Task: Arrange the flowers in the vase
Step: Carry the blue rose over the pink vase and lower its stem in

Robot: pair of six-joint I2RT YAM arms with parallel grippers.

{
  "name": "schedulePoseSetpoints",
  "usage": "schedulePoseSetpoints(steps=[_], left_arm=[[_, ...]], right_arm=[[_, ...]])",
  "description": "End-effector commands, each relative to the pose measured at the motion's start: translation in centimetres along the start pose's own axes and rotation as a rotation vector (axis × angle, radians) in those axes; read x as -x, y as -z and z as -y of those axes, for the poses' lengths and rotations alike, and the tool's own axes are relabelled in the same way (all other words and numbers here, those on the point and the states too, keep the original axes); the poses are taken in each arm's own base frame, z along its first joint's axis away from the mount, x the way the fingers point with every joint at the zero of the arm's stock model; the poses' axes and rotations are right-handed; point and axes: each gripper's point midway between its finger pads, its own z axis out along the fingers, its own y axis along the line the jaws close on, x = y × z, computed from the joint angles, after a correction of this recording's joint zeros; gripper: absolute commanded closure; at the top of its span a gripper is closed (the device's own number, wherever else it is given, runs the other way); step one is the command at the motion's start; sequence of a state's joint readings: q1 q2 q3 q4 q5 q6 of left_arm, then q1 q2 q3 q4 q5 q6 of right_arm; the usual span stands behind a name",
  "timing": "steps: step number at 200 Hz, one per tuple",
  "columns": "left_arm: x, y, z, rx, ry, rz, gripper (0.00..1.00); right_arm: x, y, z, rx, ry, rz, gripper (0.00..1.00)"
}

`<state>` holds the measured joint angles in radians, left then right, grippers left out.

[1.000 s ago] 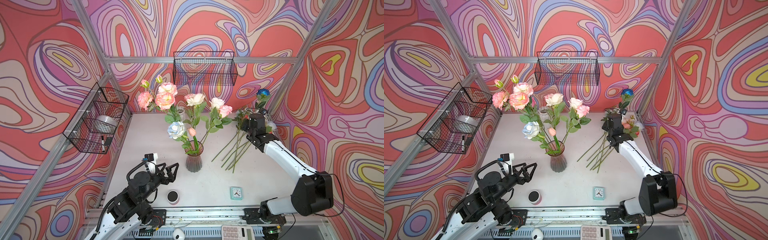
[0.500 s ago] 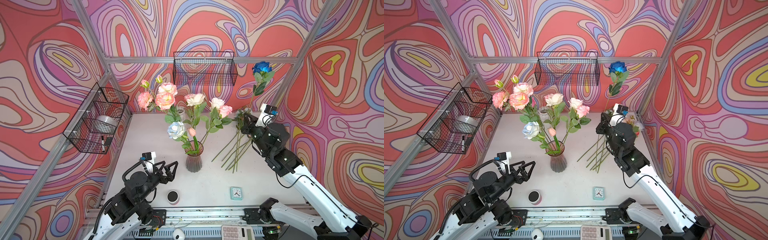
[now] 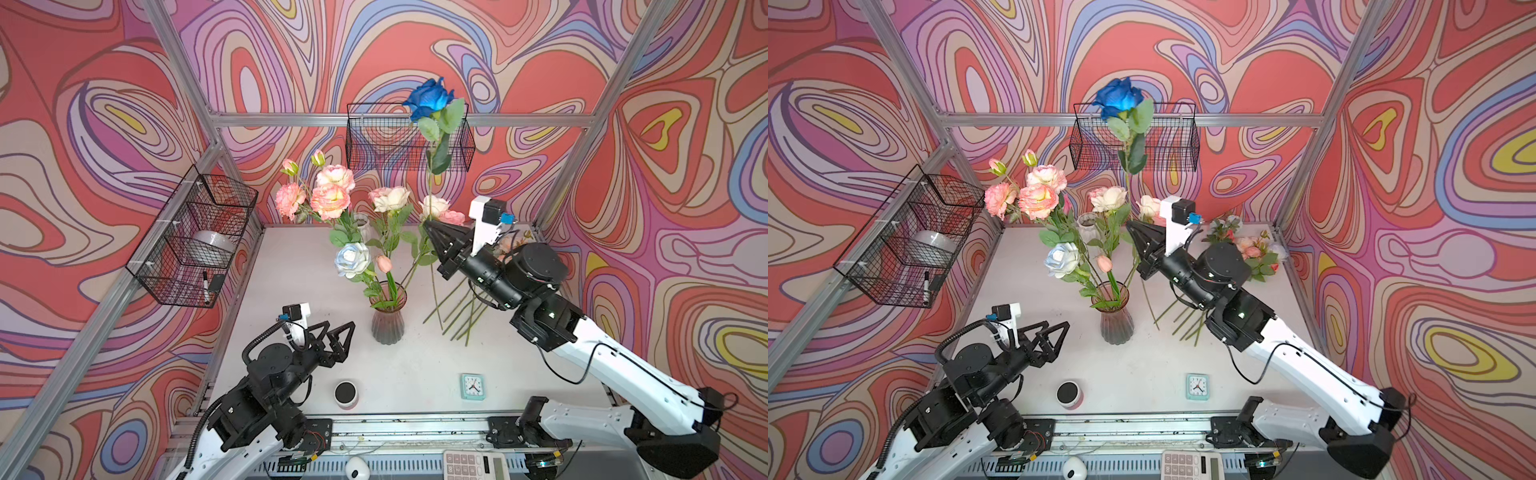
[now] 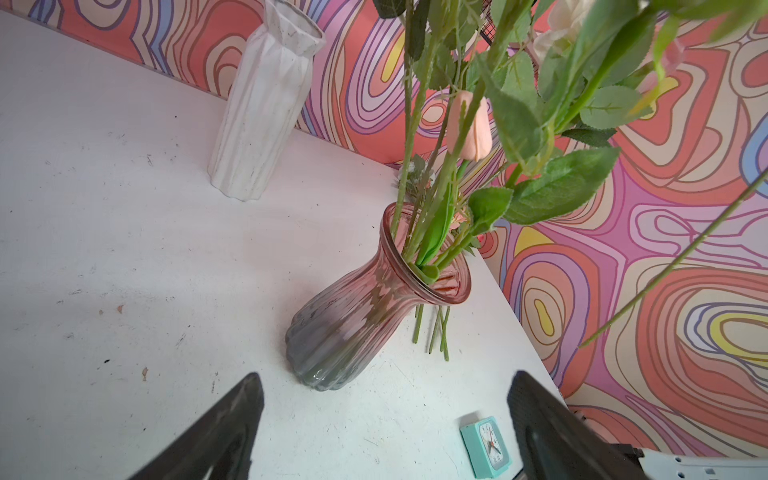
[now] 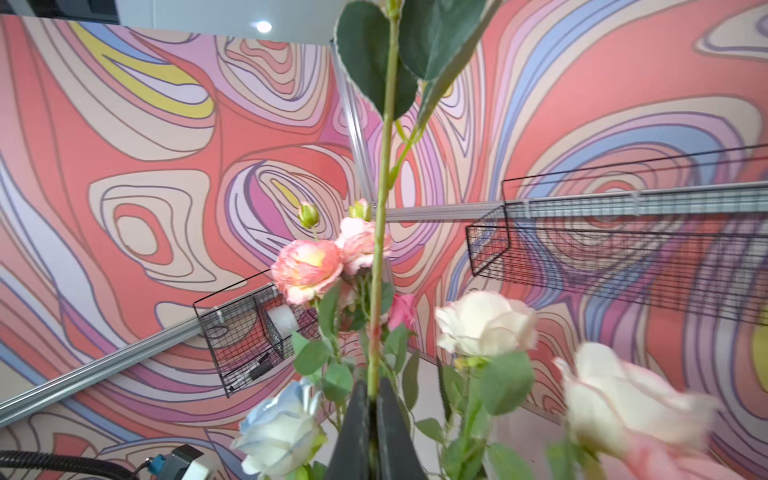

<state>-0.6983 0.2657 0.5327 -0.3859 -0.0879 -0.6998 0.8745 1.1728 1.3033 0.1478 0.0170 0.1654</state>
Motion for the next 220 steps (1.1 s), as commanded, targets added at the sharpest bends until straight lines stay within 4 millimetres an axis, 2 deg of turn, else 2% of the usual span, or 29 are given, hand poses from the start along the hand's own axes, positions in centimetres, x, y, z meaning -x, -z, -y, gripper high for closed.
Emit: schedulePoseSetpoints(steps=[1,31,78,105,137,161,220], left_arm=[[1.3,0.9,0.4,0.000,0.004,0.038,0.06],[1.5,1.0,0.5,-0.001,0.003,0.038,0.06],[1.5,1.0,0.4,0.005,0.003,0.038,0.06],[1.3,0.7,0.4,0.003,0.005,0.030,0.06],[1.2,0.7,0.4,0.003,0.007,0.027,0.06],[1.0,0.7,0.2,0.007,0.007,0.027,0.06],[0.9,0.8,0.0,0.008,0.005,0.028,0.06]], right_arm=[[3.3,-1.0,-2.6,0.055,0.081,0.176,1.00],[2.5,-2.8,-3.0,0.017,0.135,0.249,1.00],[2.1,-3.9,-2.8,0.008,0.120,0.298,1.00],[0.8,-5.0,-2.5,-0.003,0.101,0.278,1.00],[-1.7,-5.9,-1.9,-0.022,0.100,0.238,1.00],[-4.2,-6.3,-1.3,-0.044,0.101,0.200,1.00],[-10.0,-5.3,0.2,-0.080,0.103,0.072,1.00]])
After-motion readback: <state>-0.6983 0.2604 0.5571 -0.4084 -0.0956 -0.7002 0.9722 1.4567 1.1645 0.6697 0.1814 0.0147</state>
